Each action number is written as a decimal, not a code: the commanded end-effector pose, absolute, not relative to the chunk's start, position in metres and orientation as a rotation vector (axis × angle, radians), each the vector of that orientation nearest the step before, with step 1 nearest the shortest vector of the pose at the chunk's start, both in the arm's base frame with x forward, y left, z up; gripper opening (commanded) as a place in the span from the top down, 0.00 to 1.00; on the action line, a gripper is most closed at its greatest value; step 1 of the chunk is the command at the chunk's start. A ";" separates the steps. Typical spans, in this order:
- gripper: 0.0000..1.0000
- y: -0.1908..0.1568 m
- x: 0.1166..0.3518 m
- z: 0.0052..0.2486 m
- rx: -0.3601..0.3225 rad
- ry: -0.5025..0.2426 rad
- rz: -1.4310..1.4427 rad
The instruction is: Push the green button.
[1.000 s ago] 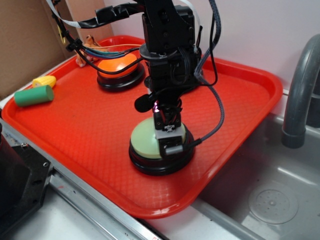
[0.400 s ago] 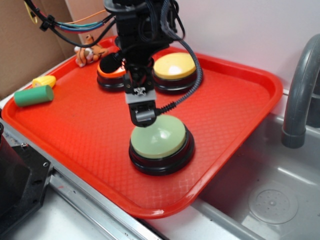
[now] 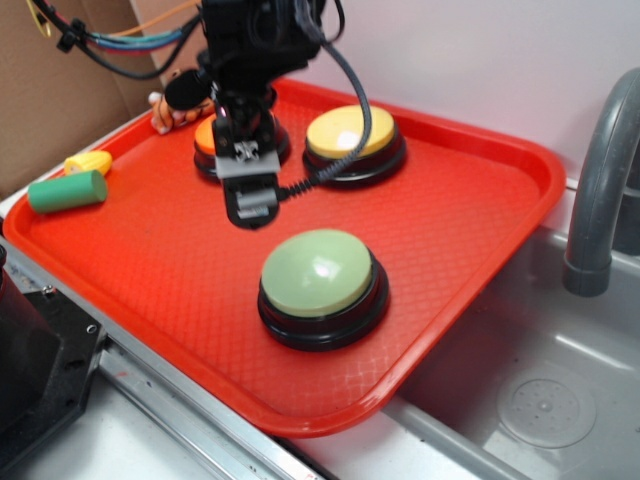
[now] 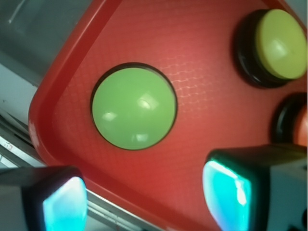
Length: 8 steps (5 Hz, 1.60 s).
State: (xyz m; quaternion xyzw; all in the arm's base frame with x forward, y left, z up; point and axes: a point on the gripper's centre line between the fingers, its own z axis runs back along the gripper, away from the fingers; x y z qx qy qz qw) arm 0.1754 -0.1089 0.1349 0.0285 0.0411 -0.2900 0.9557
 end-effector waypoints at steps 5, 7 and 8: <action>0.00 -0.106 0.156 0.190 0.091 0.012 -0.517; 0.00 -0.099 0.152 0.199 0.105 0.008 -0.489; 0.00 -0.093 0.149 0.205 0.065 -0.006 -0.506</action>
